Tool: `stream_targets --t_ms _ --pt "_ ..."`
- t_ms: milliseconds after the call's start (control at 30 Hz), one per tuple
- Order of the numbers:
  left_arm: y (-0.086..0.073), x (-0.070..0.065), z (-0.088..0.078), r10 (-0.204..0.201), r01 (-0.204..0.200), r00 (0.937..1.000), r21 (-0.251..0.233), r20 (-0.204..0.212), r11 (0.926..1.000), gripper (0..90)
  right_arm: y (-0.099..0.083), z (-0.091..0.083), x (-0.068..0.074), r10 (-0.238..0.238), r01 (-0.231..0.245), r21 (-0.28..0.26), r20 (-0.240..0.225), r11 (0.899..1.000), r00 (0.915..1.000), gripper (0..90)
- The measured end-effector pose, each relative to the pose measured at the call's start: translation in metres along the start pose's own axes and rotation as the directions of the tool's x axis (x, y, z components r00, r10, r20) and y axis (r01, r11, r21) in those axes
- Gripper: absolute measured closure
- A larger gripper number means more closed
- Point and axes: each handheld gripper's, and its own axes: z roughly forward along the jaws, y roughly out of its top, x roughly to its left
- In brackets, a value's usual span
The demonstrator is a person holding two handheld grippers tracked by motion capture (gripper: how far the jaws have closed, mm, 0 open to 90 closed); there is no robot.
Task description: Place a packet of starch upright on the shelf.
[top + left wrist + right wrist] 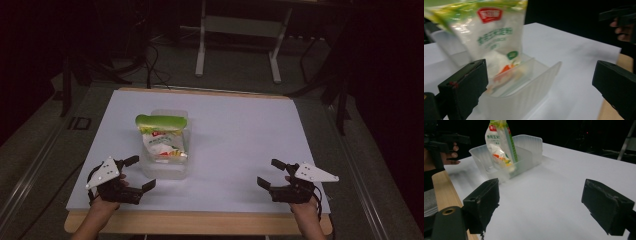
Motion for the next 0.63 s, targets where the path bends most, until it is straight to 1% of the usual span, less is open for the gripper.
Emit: stream_targets --t_ms 67,167,200,233,300,367,467,533,633 --pt "0.000 -0.003 0.001 0.018 -0.018 0.9997 0.001 0.013 0.9998 0.5 -0.001 0.000 0.000 0.005 -0.005 0.001 0.001 1.000 1.0000 14.7" --pt "-0.003 -0.006 0.003 0.027 -0.027 0.9991 0.003 0.034 0.9996 0.5 -0.002 -0.001 0.000 0.001 -0.001 -0.002 0.000 1.000 1.0000 14.7" --pt "-0.004 -0.007 0.005 0.023 -0.024 0.9985 0.010 0.050 0.9997 0.6 -0.002 -0.001 0.000 -0.001 0.001 -0.003 0.000 1.000 1.0000 14.7" --pt "-0.004 -0.007 0.005 0.023 -0.024 0.9985 0.010 0.050 0.9997 0.5 -0.002 -0.001 0.000 -0.001 0.001 -0.003 0.000 1.000 1.0000 14.7" --pt "-0.005 -0.009 0.008 0.028 -0.030 0.9973 0.021 0.068 0.9993 0.6 -0.004 -0.001 0.000 -0.007 0.007 0.002 0.004 1.000 1.0000 14.7" --pt "-0.006 -0.010 0.010 0.041 -0.043 0.9966 0.029 0.071 0.9987 0.6 -0.005 -0.001 -0.001 -0.009 0.009 0.006 0.006 1.000 0.9999 14.7" --pt "-0.007 -0.011 0.012 0.042 -0.045 0.9958 0.039 0.081 0.9982 0.5 -0.006 -0.001 -0.001 -0.013 0.013 0.012 0.007 1.000 0.9999 14.7" --pt "-0.007 -0.013 0.014 0.058 -0.062 0.9950 0.047 0.081 0.9970 0.6 -0.007 0.000 -0.001 -0.018 0.017 0.016 0.008 1.000 0.9998 14.7" --pt "-0.007 -0.015 0.015 0.065 -0.070 0.9941 0.052 0.087 0.9962 0.5 -0.007 0.002 0.001 -0.024 0.024 0.021 0.005 0.999 0.9997 14.7"
